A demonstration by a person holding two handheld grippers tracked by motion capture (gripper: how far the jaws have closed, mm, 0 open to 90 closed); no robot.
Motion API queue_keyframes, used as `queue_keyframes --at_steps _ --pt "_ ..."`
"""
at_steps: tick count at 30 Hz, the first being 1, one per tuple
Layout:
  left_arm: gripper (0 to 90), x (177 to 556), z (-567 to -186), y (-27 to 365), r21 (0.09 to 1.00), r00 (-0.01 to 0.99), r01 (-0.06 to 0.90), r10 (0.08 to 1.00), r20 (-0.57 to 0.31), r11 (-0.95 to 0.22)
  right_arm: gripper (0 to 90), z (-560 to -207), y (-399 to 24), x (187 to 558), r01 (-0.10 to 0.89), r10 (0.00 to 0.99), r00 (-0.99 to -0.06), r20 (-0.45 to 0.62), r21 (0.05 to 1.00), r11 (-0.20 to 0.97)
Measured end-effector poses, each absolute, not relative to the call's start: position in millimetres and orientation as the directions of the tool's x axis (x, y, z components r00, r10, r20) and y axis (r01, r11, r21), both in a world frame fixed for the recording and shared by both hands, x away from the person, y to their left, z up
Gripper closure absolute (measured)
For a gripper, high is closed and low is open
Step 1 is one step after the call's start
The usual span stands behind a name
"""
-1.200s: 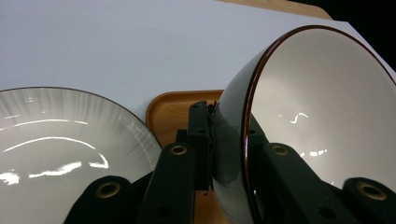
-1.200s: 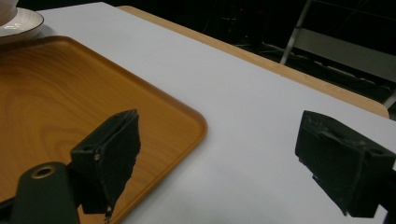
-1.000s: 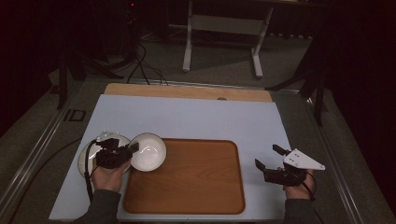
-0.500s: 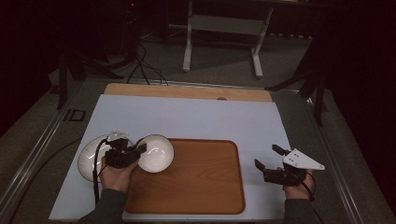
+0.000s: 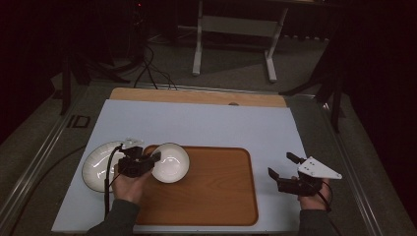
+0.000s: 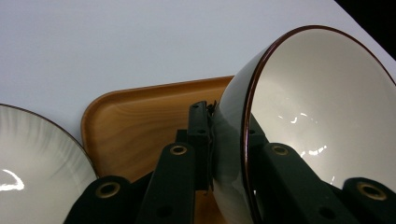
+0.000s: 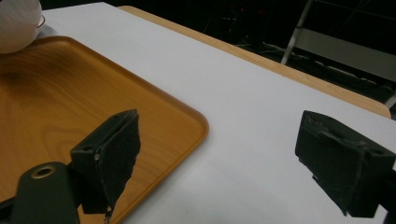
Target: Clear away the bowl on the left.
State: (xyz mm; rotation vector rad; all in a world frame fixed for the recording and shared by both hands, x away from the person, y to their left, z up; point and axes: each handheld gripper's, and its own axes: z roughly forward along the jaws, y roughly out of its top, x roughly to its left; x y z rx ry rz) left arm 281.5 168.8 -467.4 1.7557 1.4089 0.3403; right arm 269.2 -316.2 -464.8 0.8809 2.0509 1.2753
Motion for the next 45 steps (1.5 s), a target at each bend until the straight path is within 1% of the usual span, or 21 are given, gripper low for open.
queue_keyframes --at_steps 30,45 --pt "81.9 281 -477 141 0.72 0.387 0.689 0.882 -0.27 -0.082 13.8 -464 -317 269 0.23 0.77 -0.627 -0.114 0.918 0.324" --pt "81.9 281 -482 131 0.704 0.404 0.703 0.869 -0.285 -0.095 13.9 -464 -317 269 0.228 0.768 -0.63 -0.115 0.918 0.325"
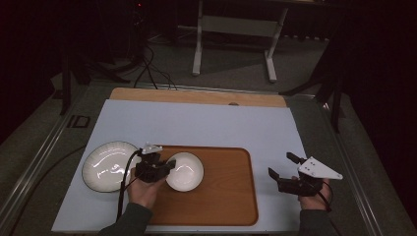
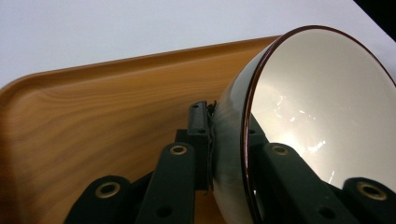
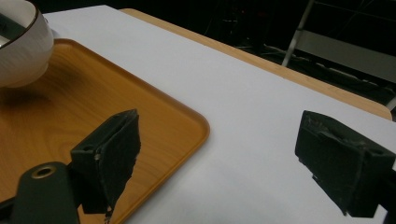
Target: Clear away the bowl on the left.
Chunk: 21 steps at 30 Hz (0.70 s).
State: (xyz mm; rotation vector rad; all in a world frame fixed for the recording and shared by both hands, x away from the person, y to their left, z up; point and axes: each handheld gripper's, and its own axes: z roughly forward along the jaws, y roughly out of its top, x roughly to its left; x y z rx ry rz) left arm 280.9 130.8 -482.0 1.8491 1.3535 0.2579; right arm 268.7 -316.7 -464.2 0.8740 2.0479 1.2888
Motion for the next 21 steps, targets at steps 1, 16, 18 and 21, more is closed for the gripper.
queue_keyframes --at_steps 1,16,18,21 --pt "81.9 281 -482 129 0.702 0.405 0.705 0.869 -0.285 -0.098 13.9 -464 -317 269 0.228 0.768 -0.63 -0.115 0.918 0.325" --pt "81.9 280 -489 118 0.691 0.419 0.712 0.866 -0.274 -0.125 13.9 -464 -317 269 0.23 0.767 -0.631 -0.115 0.917 0.327" --pt "81.9 280 -489 117 0.69 0.421 0.712 0.866 -0.271 -0.13 13.9 -464 -317 269 0.23 0.768 -0.63 -0.115 0.917 0.326" --pt "81.9 281 -491 115 0.687 0.418 0.715 0.867 -0.272 -0.129 13.9 -464 -317 269 0.23 0.767 -0.631 -0.116 0.916 0.327"
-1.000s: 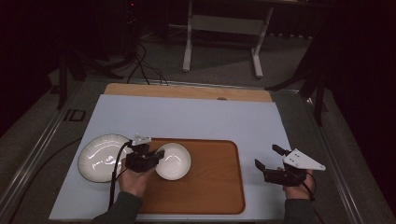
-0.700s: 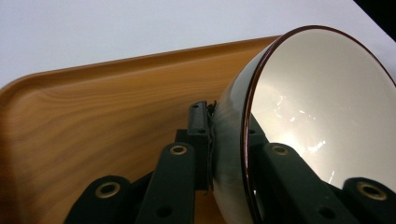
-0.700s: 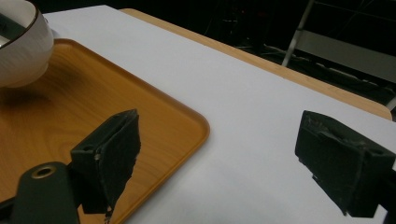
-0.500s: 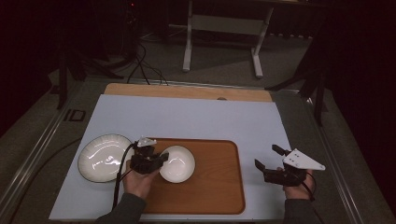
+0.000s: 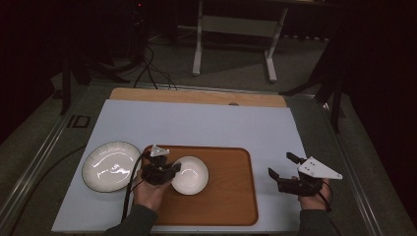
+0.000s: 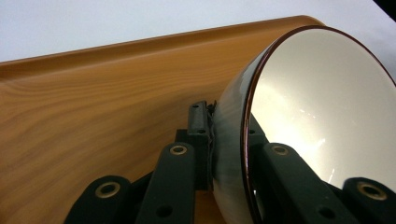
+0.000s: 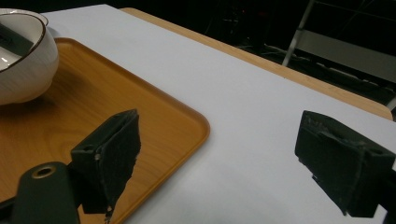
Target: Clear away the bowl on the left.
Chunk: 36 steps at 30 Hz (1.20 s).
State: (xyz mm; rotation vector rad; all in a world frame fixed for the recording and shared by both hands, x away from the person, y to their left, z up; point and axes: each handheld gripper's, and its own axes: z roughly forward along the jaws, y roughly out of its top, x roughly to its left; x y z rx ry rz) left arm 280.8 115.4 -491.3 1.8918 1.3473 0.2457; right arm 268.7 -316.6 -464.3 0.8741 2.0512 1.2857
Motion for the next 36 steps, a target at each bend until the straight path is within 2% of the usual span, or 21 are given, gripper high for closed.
queue_keyframes --at_steps 25,36 --pt "81.8 284 -503 114 0.656 0.394 0.744 0.875 -0.281 -0.124 13.9 -464 -317 269 0.228 0.766 -0.632 -0.115 0.918 0.325" --pt "81.7 288 -509 117 0.633 0.37 0.769 0.868 -0.332 -0.086 13.9 -464 -315 270 0.227 0.762 -0.636 -0.119 0.915 0.332"
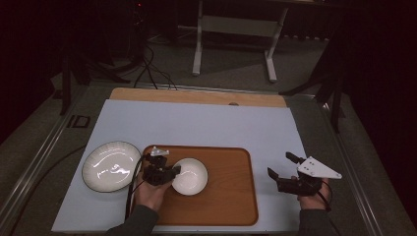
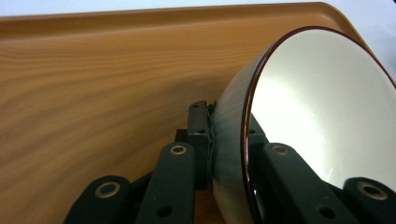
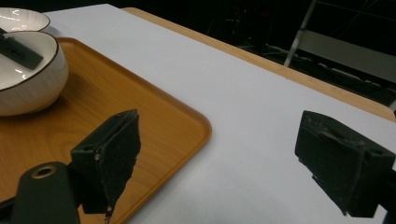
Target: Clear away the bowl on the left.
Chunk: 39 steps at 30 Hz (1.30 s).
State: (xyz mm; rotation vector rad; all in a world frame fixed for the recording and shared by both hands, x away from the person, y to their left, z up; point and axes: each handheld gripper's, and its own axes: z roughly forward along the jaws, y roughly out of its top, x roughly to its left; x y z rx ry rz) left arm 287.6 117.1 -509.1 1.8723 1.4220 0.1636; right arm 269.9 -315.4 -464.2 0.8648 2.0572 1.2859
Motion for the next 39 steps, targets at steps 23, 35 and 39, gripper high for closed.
queue_keyframes --at_steps 23,35,39 --pt "75.6 287 -515 106 0.659 0.405 0.74 0.872 -0.276 -0.135 13.9 -464 -315 270 0.227 0.761 -0.638 -0.119 0.915 0.333" --pt "55.9 284 -507 107 0.688 0.421 0.71 0.873 -0.245 -0.15 13.9 -464 -315 270 0.23 0.762 -0.637 -0.117 0.915 0.332" --pt "51.5 281 -498 111 0.717 0.432 0.68 0.874 -0.22 -0.156 13.9 -464 -315 270 0.229 0.762 -0.637 -0.118 0.915 0.332"
